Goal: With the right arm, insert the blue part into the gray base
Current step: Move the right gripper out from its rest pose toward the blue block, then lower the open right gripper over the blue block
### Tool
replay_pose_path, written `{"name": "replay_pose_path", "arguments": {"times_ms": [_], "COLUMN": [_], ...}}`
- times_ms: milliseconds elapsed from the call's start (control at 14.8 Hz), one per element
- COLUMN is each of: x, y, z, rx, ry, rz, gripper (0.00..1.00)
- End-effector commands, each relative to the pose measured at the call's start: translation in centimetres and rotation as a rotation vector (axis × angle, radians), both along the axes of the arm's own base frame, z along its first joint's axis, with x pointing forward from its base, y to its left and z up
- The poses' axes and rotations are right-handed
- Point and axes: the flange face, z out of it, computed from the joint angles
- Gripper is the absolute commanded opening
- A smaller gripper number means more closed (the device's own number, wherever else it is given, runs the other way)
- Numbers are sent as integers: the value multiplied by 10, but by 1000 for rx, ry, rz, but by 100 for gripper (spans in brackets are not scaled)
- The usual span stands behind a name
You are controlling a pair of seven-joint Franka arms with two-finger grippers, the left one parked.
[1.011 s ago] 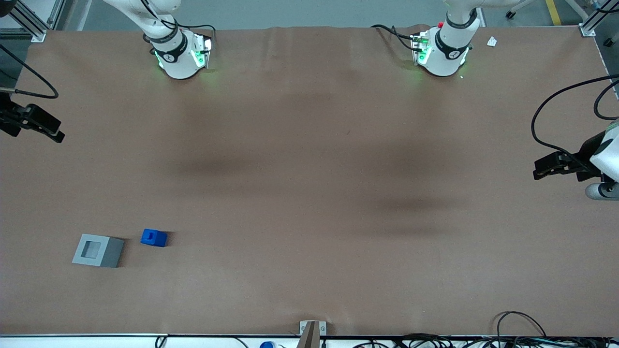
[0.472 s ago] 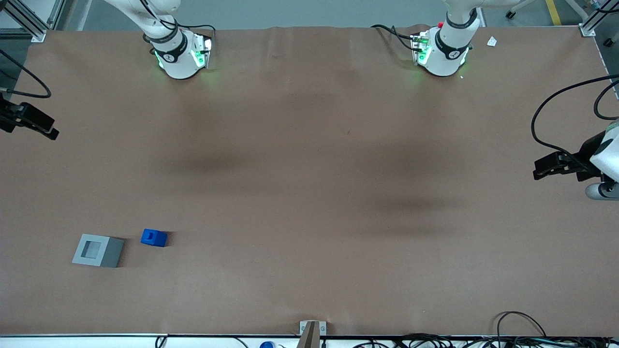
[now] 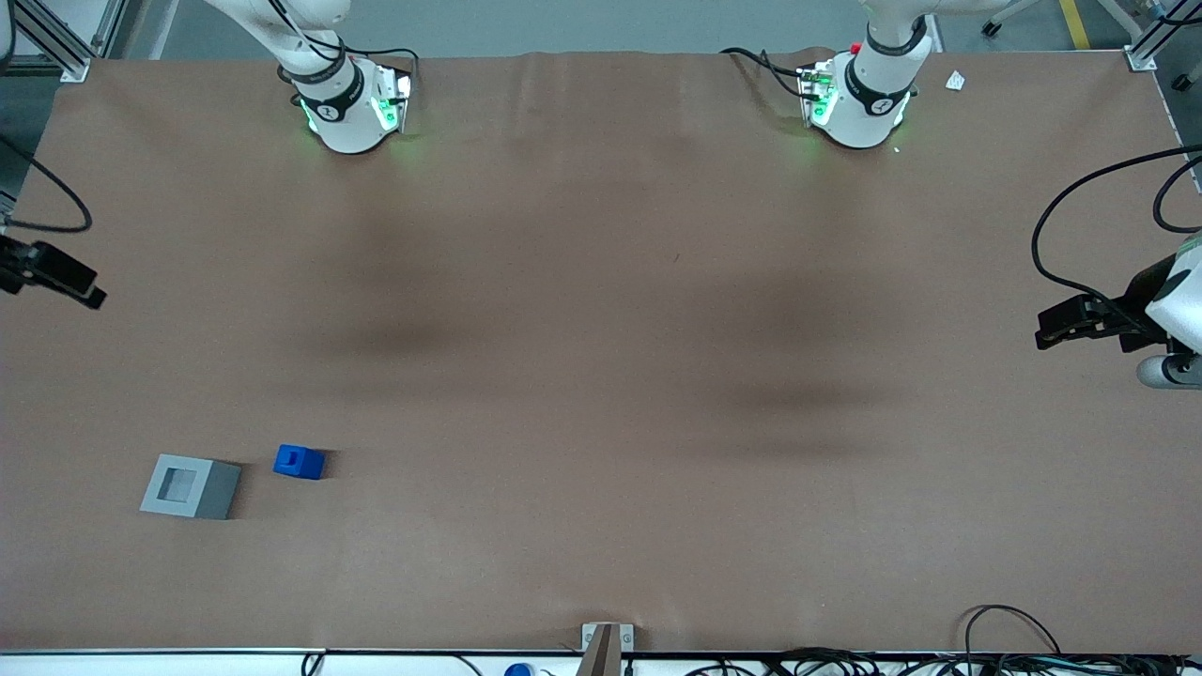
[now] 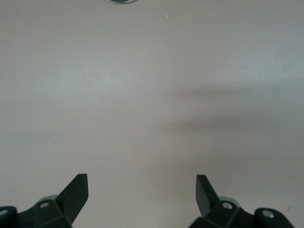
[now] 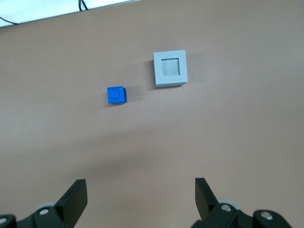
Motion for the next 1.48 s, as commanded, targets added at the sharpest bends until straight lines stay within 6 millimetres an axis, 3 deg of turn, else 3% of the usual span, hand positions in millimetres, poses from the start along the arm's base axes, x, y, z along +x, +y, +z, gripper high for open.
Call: {"name": "replay_pose_path", "arguments": {"times_ms": [0,337,607,742,876,1079,1281,1416], "x": [21,58,98,110,116,121,121,121], "y": [0,1,16,38,48,45,51,52], "z": [-40,-122,-205,-241,-266,-305,-320,-341], "rx": [17,66,73,65,69,80,84,67], "ry": [49,89,24,0,-9,-5,16,39], "rz": [17,21,58,89,103,97,104,103], "gripper": [100,100,100,100,100,100,100,100]}}
